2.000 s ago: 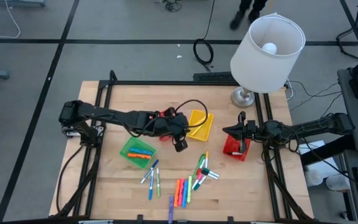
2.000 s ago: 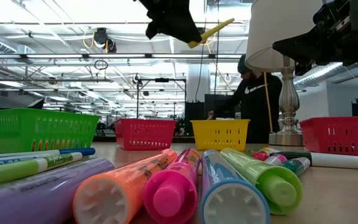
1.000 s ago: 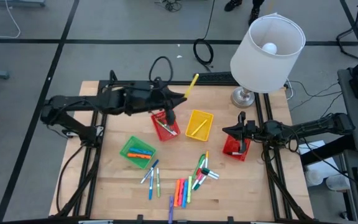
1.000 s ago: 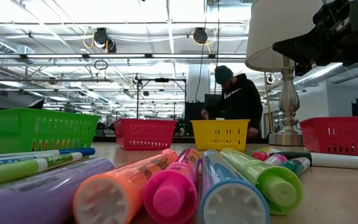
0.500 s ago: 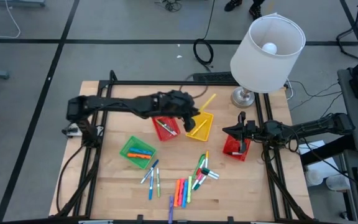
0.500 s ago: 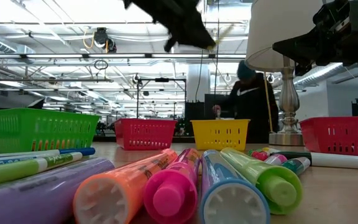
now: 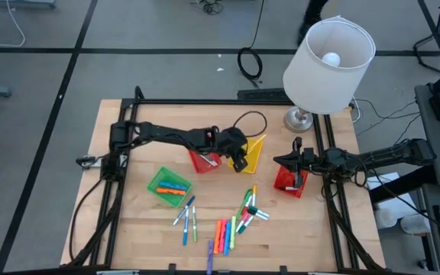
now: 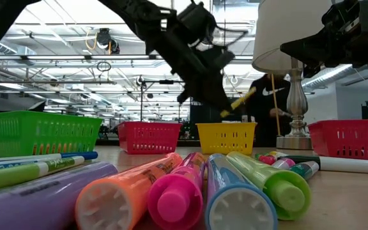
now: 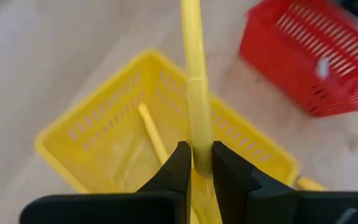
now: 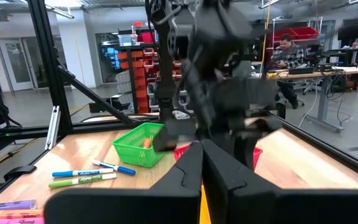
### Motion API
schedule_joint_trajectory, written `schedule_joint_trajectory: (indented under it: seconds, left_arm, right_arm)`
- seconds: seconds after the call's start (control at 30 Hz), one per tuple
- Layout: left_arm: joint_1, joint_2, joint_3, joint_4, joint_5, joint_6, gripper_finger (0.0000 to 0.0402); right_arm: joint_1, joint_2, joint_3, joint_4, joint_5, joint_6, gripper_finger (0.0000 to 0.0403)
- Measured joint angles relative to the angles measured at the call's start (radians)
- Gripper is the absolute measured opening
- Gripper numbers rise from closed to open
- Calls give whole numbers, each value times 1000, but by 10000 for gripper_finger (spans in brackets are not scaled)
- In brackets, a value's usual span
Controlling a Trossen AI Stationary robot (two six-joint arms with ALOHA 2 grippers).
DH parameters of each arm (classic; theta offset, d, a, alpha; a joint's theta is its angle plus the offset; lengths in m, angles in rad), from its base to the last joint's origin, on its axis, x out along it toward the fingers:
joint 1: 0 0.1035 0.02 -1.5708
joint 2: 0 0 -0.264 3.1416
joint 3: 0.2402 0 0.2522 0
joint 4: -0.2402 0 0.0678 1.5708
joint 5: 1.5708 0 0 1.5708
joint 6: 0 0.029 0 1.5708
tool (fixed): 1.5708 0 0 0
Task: Pick & Place Markers
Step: Put the yellow pen into the yellow bin
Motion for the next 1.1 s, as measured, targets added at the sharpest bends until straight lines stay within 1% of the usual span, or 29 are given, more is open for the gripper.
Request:
schedule_joint_trajectory:
  seconds: [0.13,0.27,0.47,0.97,1.0,1.03,1.1]
  left_arm:
    - [-11,16,0,-36,-5,-27,43]
    - [-28,13,0,-97,-41,-31,43]
    - [-36,1,1,-164,-43,-51,43]
    - [-18,2,0,-188,-40,-50,43]
    - [-18,2,0,-188,-40,-51,46]
    - [-18,2,0,-189,-39,-50,58]
    - [-18,2,0,-189,-30,-50,93]
  right_arm:
    - [0,0,0,0,0,0,0]
    - [0,0,0,0,0,0,0]
    - [0,0,0,0,0,0,0]
    - [0,0,0,0,0,3,0]
    - [0,0,0,0,0,3,0]
    - [0,0,0,0,0,2,0]
    - [0,0,0,1,0,2,0]
